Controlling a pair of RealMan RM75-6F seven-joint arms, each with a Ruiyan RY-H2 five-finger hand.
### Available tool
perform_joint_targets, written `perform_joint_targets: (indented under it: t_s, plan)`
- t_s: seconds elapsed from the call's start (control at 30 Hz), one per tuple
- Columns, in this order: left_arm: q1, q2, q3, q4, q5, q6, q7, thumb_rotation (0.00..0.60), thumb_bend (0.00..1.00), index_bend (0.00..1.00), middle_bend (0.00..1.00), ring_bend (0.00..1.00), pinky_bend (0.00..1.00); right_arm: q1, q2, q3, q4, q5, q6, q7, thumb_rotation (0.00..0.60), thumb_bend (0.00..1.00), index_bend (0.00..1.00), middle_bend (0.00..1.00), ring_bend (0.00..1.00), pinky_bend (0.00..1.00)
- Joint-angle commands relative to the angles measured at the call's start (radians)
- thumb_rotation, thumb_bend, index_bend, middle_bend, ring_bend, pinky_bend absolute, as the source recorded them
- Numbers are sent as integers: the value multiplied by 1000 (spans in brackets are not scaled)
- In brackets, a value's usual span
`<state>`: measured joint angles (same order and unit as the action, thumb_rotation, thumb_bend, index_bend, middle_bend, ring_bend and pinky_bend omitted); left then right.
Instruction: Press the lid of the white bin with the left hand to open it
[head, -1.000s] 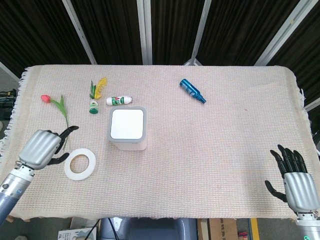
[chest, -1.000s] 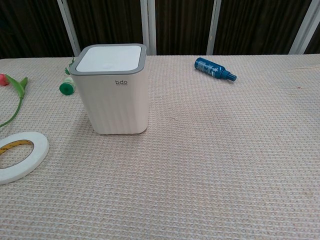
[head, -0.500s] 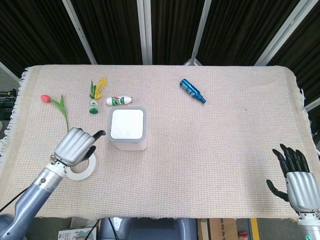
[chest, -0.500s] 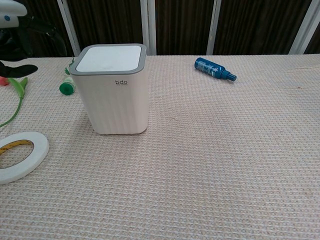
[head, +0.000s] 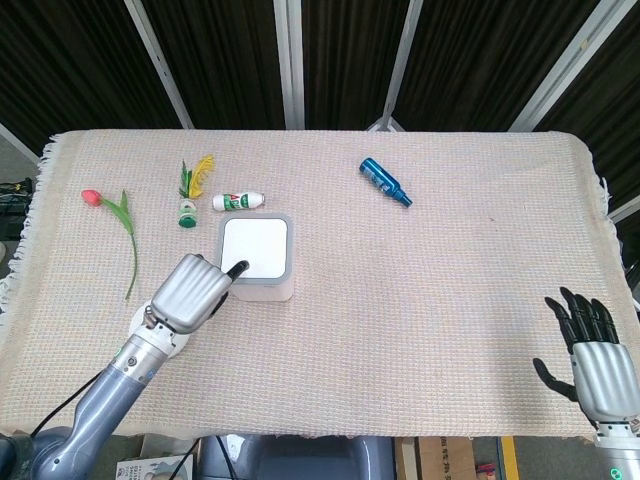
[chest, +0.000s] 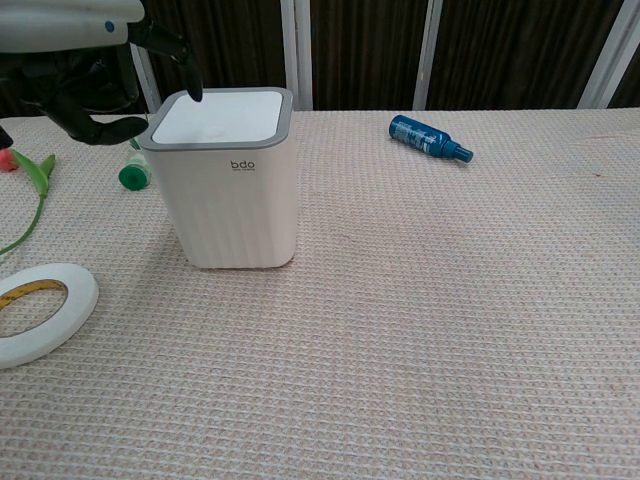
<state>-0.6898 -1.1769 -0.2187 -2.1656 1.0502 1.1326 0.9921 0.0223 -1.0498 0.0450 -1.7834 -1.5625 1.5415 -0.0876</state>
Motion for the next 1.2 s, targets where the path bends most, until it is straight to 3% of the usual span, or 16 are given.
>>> perform_joint_targets:
  t_s: [0.03,0.33,0.63,1.2]
  plan:
    - [-25,-21,6,2,-38,18,42,600,631,285,896,779,670,1,-1,1,0,4,-2,-1,600,268,138,19,0,28]
    - [-101,-68,6,28,-148,32,113,600,631,284,896,779,670,6,-8,5,-1,20,-15,-11,600,269,138,19,0,28]
    - [-137,-94,44,45,-213,55,137,600,631,276,896,780,671,-3,7,0,1,14,-3,6,600,268,138,19,0,28]
    - [-173,-94,89,20,-212,111,159,600,596,273,860,767,670,-9,21,-9,5,-6,6,36,600,268,138,19,0,28]
